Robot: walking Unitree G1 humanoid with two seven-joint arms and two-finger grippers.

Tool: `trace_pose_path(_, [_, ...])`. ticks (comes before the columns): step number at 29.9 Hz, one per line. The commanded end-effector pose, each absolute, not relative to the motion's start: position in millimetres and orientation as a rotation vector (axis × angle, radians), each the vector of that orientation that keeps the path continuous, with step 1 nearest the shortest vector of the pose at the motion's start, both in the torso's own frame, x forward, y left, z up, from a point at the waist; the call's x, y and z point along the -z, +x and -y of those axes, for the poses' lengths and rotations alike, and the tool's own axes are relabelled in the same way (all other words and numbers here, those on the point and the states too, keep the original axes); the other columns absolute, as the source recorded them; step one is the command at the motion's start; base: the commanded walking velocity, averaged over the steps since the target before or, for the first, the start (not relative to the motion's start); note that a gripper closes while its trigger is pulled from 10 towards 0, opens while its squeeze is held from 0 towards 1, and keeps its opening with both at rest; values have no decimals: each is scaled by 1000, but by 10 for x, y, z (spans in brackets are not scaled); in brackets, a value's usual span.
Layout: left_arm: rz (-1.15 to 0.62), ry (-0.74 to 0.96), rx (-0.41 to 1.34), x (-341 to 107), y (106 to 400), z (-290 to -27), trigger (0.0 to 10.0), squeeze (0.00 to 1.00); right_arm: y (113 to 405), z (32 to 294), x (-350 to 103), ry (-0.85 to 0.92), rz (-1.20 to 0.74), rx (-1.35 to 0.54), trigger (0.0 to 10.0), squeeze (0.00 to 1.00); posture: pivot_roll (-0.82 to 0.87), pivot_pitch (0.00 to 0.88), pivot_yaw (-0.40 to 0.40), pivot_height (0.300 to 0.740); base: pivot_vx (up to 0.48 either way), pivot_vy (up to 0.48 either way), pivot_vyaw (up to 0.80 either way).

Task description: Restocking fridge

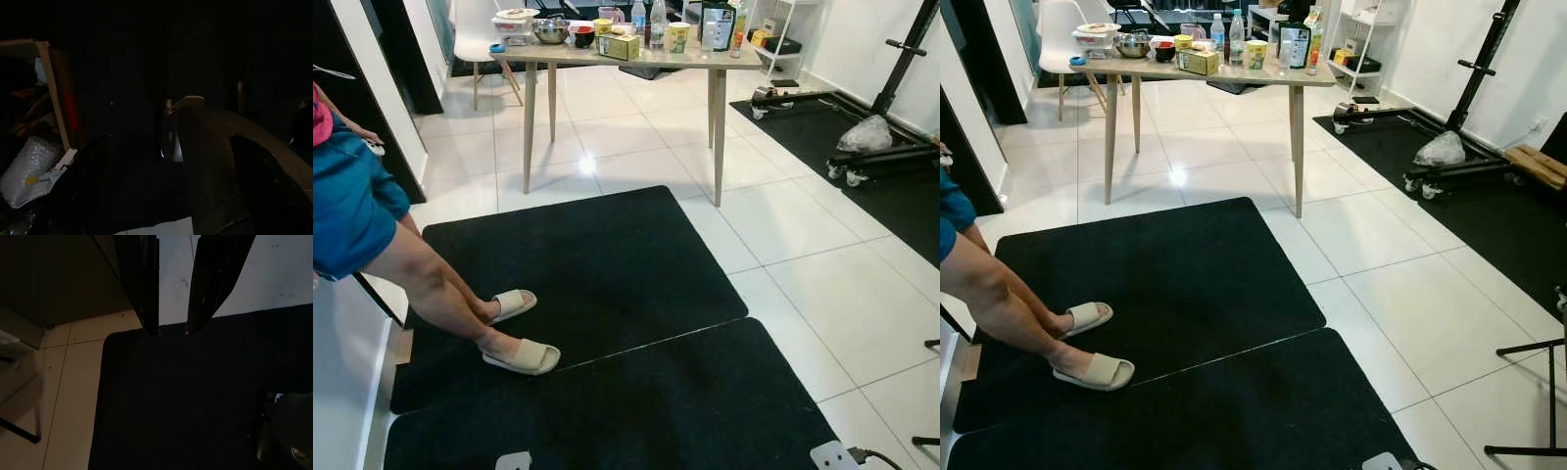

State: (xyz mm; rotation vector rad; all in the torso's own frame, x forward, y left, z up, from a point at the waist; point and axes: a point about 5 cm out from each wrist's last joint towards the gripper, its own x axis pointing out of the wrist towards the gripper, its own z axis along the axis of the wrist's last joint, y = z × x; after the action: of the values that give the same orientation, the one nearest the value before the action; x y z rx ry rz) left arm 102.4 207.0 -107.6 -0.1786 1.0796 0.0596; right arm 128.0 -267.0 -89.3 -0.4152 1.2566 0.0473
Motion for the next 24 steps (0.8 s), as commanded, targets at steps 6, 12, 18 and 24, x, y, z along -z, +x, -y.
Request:
trace_pose_path(6, [-1086, -161, -29, 1072, 1012, -2100, 10000, 0, 891, 2820, 946, -390, -1315, 7, 10000, 0, -68, 14, -24, 740, 0, 0, 0])
trace_pose_path(12, [-1092, -137, 0, 1065, 1037, -2107, 10000, 0, 885, 2819, 947, -384, -1311, 15, 10000, 0, -69, 11, -23, 740, 0, 0, 0])
trace_pose_path(18, [-1055, -135, -9, 1014, 1213, -2129, 10000, 0, 959, 2758, 953, -379, -1300, -5, 10000, 0, -63, 0, -29, 740, 0, 0, 0])
trace_pose_path(24, [-1019, -159, -34, 987, 1298, -2126, 10000, 0, 1170, 2720, 908, -380, -1252, -17, 10000, 0, -62, 0, -45, 740, 0, 0, 0])
